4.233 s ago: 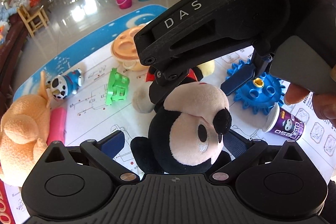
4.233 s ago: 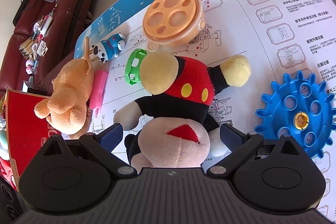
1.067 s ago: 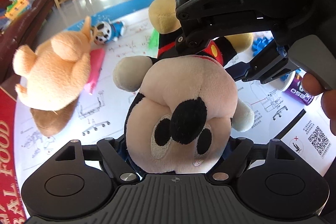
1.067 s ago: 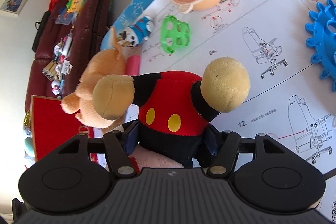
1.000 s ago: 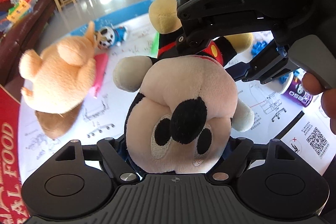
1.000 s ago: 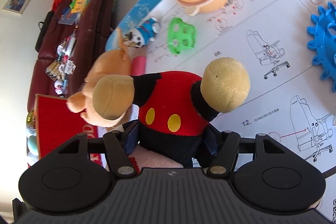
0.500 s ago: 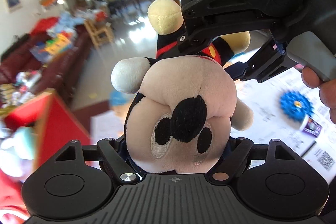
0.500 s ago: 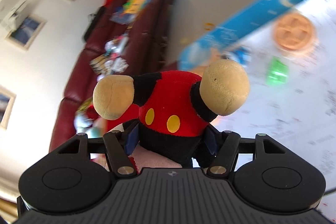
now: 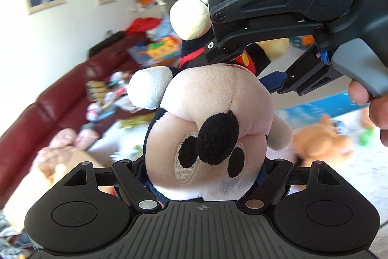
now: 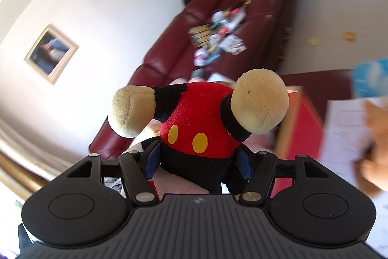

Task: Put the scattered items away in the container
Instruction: 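Lift the Mickey plush with both grippers and carry it to the red box, then lower the Mickey plush into the red box and open both grippers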

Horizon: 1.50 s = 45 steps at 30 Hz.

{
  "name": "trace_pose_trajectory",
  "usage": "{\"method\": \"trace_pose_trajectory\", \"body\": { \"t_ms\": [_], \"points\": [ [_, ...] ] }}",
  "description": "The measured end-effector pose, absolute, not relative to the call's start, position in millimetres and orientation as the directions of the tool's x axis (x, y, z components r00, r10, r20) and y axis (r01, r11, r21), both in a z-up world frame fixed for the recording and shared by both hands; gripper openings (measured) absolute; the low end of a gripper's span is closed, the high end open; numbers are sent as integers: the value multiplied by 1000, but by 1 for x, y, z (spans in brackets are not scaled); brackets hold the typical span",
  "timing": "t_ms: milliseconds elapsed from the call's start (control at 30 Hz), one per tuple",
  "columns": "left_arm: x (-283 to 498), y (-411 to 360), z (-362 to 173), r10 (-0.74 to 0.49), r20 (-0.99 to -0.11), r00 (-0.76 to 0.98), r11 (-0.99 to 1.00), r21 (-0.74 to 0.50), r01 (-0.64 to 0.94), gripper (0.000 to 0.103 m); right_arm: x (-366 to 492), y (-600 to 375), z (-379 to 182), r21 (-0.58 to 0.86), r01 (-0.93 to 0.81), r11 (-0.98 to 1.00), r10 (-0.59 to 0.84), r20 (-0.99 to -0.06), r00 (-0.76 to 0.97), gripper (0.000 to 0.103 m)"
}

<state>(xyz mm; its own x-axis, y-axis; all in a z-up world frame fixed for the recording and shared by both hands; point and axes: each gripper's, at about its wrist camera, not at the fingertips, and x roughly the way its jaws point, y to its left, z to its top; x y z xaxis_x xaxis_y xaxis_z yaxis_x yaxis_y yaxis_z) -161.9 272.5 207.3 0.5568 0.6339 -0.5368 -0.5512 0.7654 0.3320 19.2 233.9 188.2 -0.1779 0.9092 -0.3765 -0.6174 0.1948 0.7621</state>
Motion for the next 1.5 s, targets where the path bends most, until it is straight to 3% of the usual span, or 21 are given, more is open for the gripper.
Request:
{"method": "trace_pose_trajectory", "body": {
  "t_ms": [200,267,300,367,567,767,933,1500],
  "points": [
    [-183,327,216,674,-558,485,718,340,-607,81,2,299,195,761,-629,161,904,-370,-216,71],
    [-181,344,209,686,-573,449,699,347,-625,86,0,315,192,743,-648,169,894,-392,-216,73],
    [-180,356,205,695,-585,419,683,353,-640,88,-2,322,189,727,-663,179,889,-408,-207,88],
    [-174,372,189,700,-620,356,654,356,-668,94,-2,330,182,693,-684,230,877,-451,-162,97],
    [-175,381,166,668,-662,340,662,320,-677,97,5,325,154,673,-680,290,850,-508,-140,97],
    [-190,366,171,676,-641,363,661,310,-684,98,2,314,143,673,-675,302,833,-531,-157,97],
    [-194,369,173,679,-627,382,659,292,-694,103,0,312,140,666,-676,315,813,-557,-170,97],
    [-182,332,178,695,-614,374,649,310,-695,103,0,275,157,621,-712,329,788,-596,-156,98]
  ]
}}
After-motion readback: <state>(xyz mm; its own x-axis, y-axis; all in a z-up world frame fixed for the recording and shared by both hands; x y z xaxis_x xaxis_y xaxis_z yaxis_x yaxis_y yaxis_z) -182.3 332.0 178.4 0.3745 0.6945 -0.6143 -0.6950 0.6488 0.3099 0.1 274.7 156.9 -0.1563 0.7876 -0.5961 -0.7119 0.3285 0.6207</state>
